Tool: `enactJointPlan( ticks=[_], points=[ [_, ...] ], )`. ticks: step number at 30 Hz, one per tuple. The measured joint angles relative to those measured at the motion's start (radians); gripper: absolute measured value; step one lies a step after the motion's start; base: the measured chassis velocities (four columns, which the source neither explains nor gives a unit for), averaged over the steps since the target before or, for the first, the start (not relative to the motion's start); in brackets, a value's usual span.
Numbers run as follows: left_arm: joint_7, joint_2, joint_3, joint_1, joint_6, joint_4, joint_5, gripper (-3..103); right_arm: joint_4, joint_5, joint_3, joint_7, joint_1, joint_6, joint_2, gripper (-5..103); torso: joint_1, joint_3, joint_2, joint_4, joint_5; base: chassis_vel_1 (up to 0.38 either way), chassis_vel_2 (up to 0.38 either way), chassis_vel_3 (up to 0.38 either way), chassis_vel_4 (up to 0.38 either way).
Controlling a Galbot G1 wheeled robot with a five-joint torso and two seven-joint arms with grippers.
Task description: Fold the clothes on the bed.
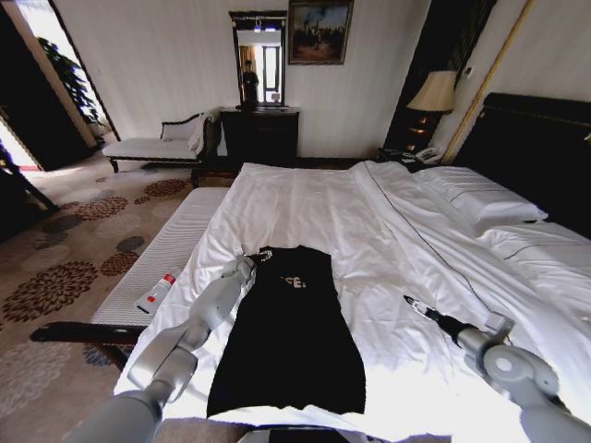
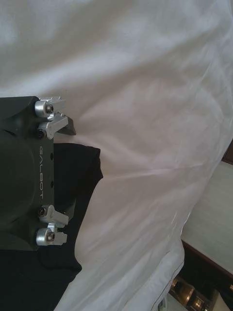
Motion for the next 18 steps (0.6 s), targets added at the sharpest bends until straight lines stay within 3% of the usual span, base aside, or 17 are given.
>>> enactJointPlan(
  ticks=[2,4,5,6,9,10,14,18],
  points=[
    [0.003,-0.006,0.000,-0.003,0.003,0.007,0.002,66,-0.001,0.001,-0.005,0.003,0.007,-0.001,-0.003,100,0.000,0.000,0.000,-0.0002,0.0000,0.000,0.000,0.000,0.000],
    [0.004,-0.008,0.000,-0.003,0.004,0.009,0.002,66,-0.003,0.002,-0.007,0.003,0.009,-0.001,-0.004,100,0.000,0.000,0.000,-0.0002,0.0000,0.000,0.000,0.000,0.000],
    [0.005,-0.011,0.001,-0.005,0.005,0.014,0.005,55,-0.007,0.003,-0.011,0.004,0.014,-0.001,-0.007,100,0.000,0.000,0.000,-0.0003,0.0000,0.000,0.000,0.000,0.000],
    [0.005,-0.012,0.001,-0.006,0.006,0.017,0.006,55,-0.011,0.005,-0.014,0.004,0.019,-0.002,-0.009,100,0.000,0.000,0.000,-0.0003,0.0000,0.000,0.000,0.000,0.000],
    [0.003,-0.011,0.002,-0.007,0.009,0.019,0.004,39,-0.023,0.010,-0.025,0.007,0.035,-0.002,-0.017,100,0.000,0.000,0.000,-0.0002,0.0000,0.000,0.000,0.000,0.000],
    [0.003,-0.011,0.002,-0.007,0.009,0.019,0.004,39,-0.023,0.010,-0.025,0.007,0.035,-0.002,-0.017,100,0.000,0.000,0.000,-0.0002,0.0000,0.000,0.000,0.000,0.000],
    [0.001,-0.005,0.009,-0.010,0.010,0.019,0.001,23,-0.034,0.025,-0.042,0.017,0.065,-0.005,-0.032,100,0.000,0.000,0.000,-0.0002,0.0000,0.000,0.000,0.000,0.000],
    [-0.011,-0.004,0.016,-0.013,0.014,0.015,0.001,12,-0.044,0.117,-0.077,0.082,0.125,-0.056,-0.051,100,0.000,0.000,0.000,-0.0005,-0.0002,0.000,0.000,0.000,0.000]
  ],
)
